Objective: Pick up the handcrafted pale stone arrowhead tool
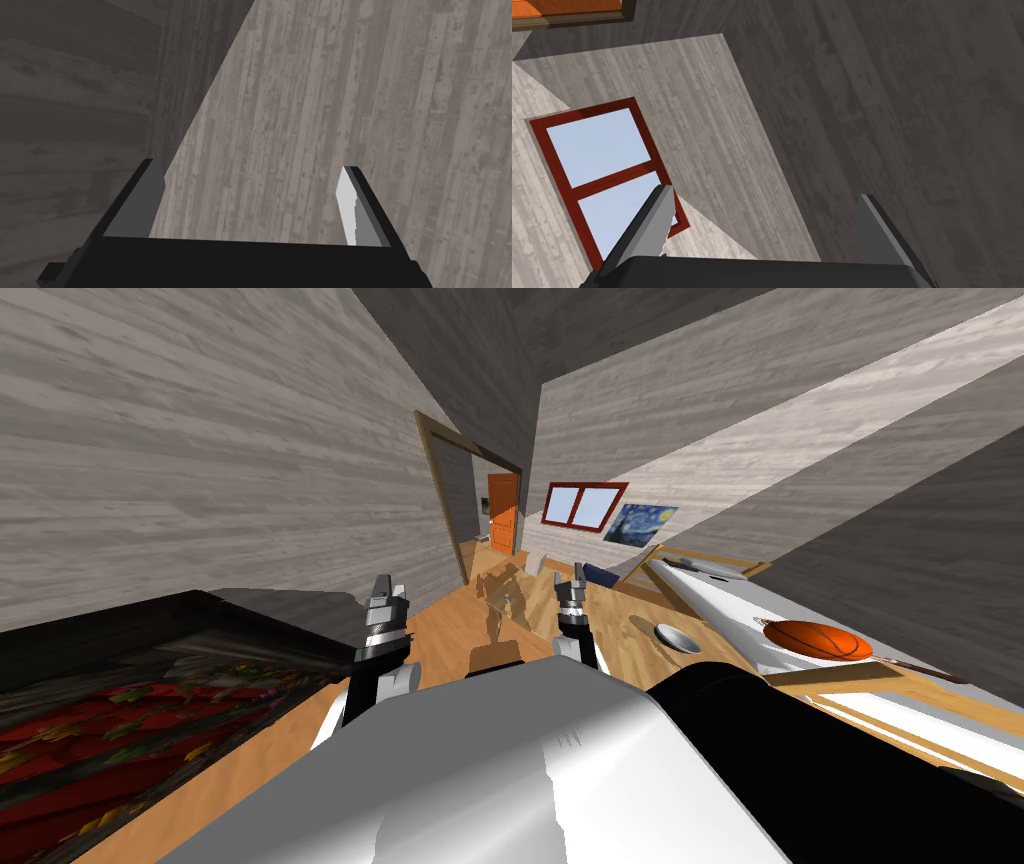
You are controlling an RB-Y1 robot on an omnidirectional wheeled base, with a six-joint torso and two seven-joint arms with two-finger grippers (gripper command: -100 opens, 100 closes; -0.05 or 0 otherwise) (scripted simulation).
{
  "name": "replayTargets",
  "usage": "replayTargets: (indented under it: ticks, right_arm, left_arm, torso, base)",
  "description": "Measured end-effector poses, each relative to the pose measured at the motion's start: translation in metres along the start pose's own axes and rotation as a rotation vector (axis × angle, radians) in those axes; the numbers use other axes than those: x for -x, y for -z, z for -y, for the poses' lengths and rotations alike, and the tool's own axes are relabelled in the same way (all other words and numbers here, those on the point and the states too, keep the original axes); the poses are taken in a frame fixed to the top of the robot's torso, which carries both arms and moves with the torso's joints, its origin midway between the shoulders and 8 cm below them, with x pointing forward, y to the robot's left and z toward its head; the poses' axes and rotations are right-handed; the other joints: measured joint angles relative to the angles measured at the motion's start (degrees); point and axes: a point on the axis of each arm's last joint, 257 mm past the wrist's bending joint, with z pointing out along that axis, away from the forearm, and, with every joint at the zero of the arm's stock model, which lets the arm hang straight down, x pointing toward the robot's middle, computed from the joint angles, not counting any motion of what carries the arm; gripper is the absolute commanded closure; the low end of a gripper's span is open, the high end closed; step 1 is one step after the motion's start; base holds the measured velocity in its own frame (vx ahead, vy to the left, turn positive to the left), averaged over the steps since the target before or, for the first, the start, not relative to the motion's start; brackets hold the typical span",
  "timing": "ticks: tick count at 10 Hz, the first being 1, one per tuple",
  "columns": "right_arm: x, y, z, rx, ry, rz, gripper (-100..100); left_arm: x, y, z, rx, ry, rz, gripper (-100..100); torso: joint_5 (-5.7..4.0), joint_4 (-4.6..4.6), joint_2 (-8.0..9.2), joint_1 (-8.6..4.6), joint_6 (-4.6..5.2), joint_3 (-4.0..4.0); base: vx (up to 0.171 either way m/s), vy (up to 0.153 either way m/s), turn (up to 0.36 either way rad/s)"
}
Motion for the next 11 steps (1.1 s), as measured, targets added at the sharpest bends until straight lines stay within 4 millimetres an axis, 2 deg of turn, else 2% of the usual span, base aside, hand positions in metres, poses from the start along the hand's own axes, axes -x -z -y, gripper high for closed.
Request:
replayTargets:
  ticks: [3,6,8,10,11]
  right_arm:
    - [-0.006,0.005,0.018,-0.047,0.062,-0.067,-100]
    - [-0.010,0.021,0.056,-0.130,0.167,-0.148,-100]
    - [-0.014,0.041,0.090,-0.200,0.253,-0.210,-100]
    - [-0.011,0.063,0.125,-0.269,0.352,-0.280,-100]
    - [-0.011,0.077,0.137,-0.306,0.404,-0.320,-100]
  left_arm:
    - [0.000,0.000,0.000,0.000,0.000,0.000,0]
    - [0.000,0.000,0.000,0.000,0.001,0.000,0]
    - [0.000,0.000,0.000,0.000,0.001,0.000,0]
    - [0.000,0.000,0.000,0.000,0.001,0.000,0]
    - [0.000,0.000,0.000,0.000,0.001,0.000,0]
  torso:
    - [0.09,-0.01,-0.02,0.45,-0.01,-0.02]
    - [0.21,-0.02,-0.08,0.96,-0.02,-0.05]
    - [0.21,-0.03,-0.11,0.95,-0.02,-0.07]
    - [0.25,-0.01,-0.04,1.11,-0.01,-0.03]
    - [0.29,-0.01,-0.05,1.26,-0.02,-0.03]
  base:
    - [0.007,0.135,0.033]
    - [0.024,0.242,0.062]
    - [0.018,0.254,0.098]
    - [0.022,0.317,0.094]
    - [0.019,0.250,0.021]
